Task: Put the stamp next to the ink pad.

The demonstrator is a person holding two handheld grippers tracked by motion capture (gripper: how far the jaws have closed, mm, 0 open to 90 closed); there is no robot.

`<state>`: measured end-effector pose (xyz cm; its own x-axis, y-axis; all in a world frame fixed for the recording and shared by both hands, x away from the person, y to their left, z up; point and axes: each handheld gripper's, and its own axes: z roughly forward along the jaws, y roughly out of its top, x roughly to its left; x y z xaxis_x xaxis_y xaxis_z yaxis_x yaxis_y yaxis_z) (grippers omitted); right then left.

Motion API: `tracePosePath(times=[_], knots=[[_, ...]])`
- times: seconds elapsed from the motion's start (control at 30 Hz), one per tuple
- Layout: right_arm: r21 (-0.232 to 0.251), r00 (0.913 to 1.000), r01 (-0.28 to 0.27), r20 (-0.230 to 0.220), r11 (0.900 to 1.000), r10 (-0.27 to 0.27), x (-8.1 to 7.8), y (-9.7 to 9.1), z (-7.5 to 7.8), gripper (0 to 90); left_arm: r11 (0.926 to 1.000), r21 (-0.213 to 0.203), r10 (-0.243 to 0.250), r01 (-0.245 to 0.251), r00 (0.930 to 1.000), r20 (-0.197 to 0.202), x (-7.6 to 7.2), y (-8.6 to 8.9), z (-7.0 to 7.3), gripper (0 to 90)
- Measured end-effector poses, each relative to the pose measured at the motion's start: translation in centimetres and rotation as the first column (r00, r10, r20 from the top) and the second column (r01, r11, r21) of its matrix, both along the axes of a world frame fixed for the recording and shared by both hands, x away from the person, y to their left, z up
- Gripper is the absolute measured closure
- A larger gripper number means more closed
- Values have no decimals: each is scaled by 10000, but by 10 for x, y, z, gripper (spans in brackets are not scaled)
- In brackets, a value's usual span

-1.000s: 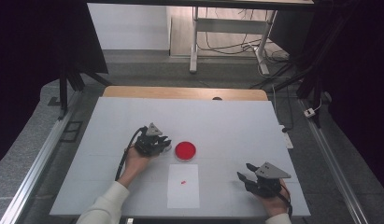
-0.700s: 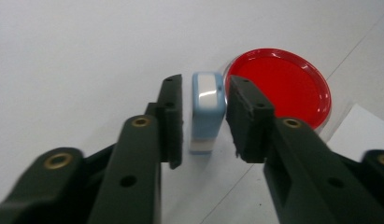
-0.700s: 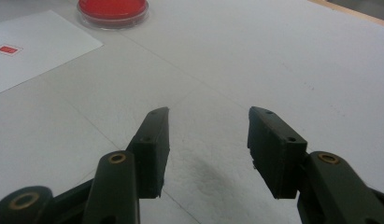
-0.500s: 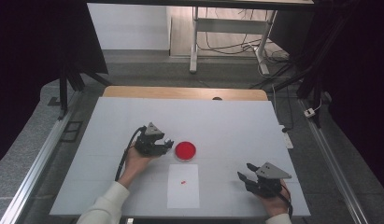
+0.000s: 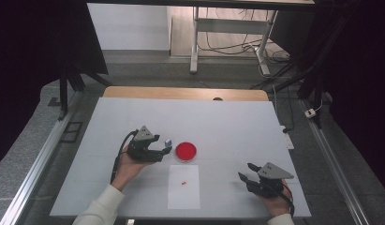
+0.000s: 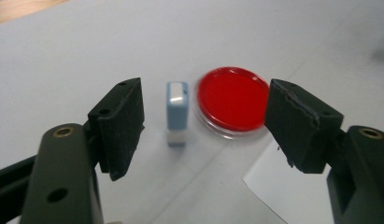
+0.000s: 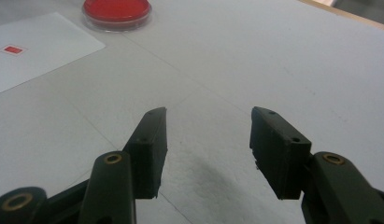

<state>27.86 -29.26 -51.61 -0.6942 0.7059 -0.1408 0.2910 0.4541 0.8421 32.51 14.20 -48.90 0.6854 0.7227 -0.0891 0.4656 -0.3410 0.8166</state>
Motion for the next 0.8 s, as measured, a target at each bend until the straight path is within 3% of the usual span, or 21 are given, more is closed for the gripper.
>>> tracePosePath(times=[0.27, 0.8], knots=[[-32, 9989, -444, 142, 9990, 444, -1, 3, 0, 445, 10000, -71, -49, 49, 9999, 110, -28, 13, -1, 291], [-102, 9985, -534, 150, 9985, 536, 2, -3, -3, 444, 9998, -73, 197, -197, 9998, 65, -84, 53, -16, 301]])
